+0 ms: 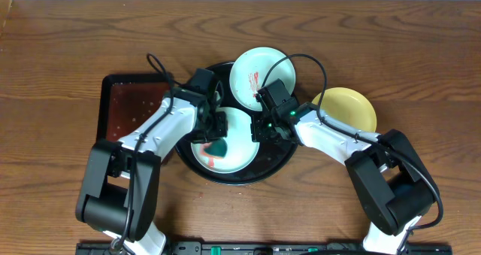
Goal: Clean dirty plates on tray and stack at the side
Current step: 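Lower the sponge onto the light blue plate with the left gripper, then scrub the light blue plate with the sponge while right gripper holds the rim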
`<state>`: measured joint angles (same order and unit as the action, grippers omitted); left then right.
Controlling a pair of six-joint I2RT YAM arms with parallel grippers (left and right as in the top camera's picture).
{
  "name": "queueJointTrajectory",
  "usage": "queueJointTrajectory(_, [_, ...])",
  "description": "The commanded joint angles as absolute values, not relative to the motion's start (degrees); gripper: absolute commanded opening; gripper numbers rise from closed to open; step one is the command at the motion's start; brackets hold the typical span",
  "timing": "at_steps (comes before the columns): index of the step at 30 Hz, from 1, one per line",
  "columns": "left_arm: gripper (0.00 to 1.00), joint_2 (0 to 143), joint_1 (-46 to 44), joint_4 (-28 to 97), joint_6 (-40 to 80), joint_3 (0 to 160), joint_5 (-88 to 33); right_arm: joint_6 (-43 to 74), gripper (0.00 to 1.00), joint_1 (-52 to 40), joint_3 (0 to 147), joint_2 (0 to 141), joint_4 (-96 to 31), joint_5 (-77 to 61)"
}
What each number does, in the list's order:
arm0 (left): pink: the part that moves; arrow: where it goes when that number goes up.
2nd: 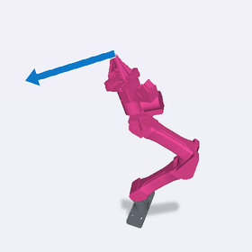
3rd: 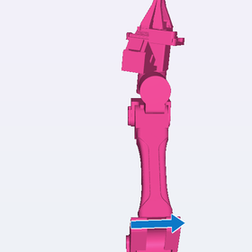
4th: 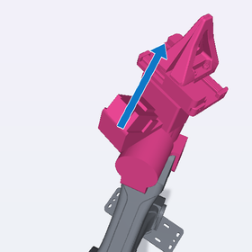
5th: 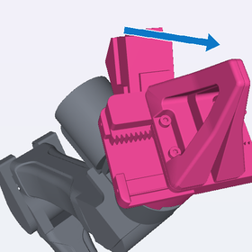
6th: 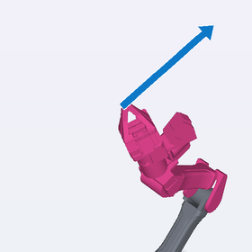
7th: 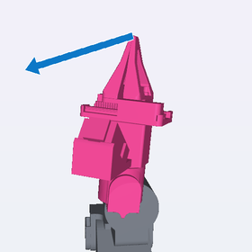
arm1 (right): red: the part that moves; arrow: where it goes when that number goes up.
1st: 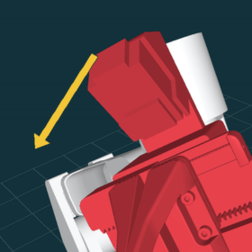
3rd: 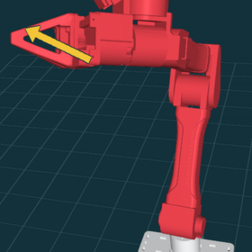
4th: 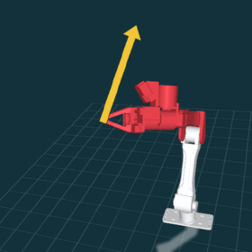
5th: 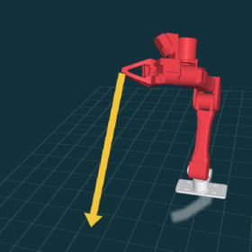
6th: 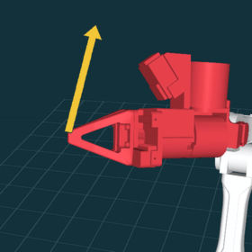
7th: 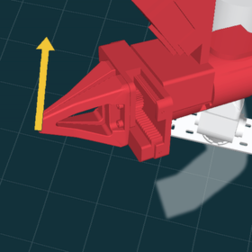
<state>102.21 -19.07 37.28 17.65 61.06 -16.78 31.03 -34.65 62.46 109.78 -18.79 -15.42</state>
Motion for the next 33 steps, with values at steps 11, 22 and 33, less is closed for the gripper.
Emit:
queueJointTrajectory(11, [0.07,103.4,-21.6,28.7,15.4,60.0,-28.1,30.8,0.01,-35.2,62.9,110.7,-19.1,-15.7])
queueJointTrajectory(22, [0.07,103.4,-21.6,28.3,23.7,60.0,-1.6,30.8,0.01,-35.2,63.0,110.7,-19.1,-15.7])
queueJointTrajectory(33, [0.07,103.3,-21.6,40.7,26.3,60.9,15.7,30.8,0.01,-35.2,63.0,110.7,-19.3,-15.5])
